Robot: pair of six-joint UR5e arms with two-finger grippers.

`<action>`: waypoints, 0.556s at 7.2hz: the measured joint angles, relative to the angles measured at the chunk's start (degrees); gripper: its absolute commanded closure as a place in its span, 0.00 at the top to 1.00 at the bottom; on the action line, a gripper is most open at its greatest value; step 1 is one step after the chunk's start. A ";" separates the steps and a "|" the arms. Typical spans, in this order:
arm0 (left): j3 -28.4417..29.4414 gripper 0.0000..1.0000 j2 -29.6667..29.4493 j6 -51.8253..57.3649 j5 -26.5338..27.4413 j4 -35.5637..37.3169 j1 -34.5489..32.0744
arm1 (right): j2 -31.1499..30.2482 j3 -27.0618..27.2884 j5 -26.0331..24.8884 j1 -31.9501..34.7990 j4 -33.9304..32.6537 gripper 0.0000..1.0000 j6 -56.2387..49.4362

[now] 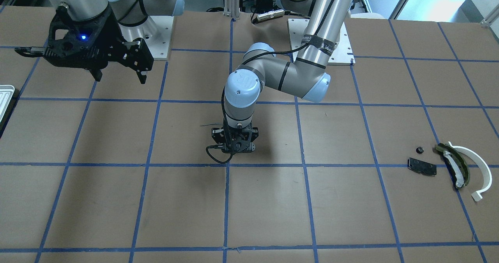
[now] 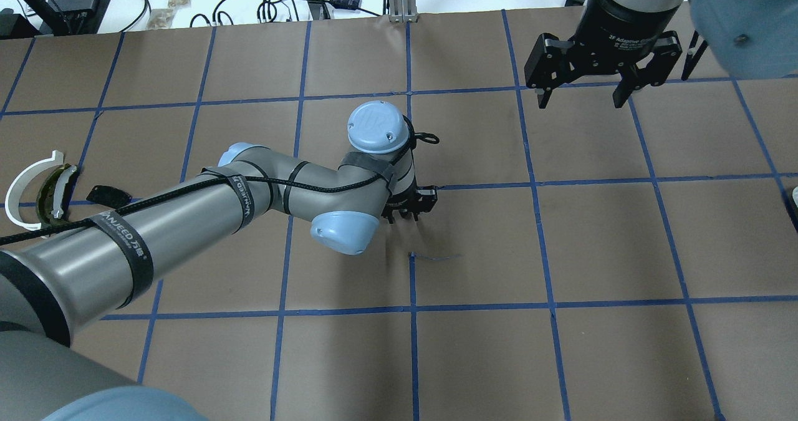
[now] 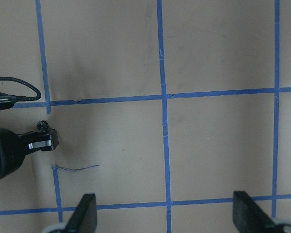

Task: Place bearing gear from tray to pile

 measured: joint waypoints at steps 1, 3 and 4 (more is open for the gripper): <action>0.31 0.20 -0.10 0.30 0.02 -0.01 0.09 | -0.08 0.03 0.04 0.03 -0.46 1.00 0.01; 2.09 0.20 -0.15 0.64 -0.17 -0.22 0.27 | -0.14 0.09 0.03 0.03 -0.69 1.00 0.08; 2.50 0.20 -0.20 0.68 -0.27 -0.31 0.32 | -0.13 0.13 0.02 0.01 -0.72 1.00 0.12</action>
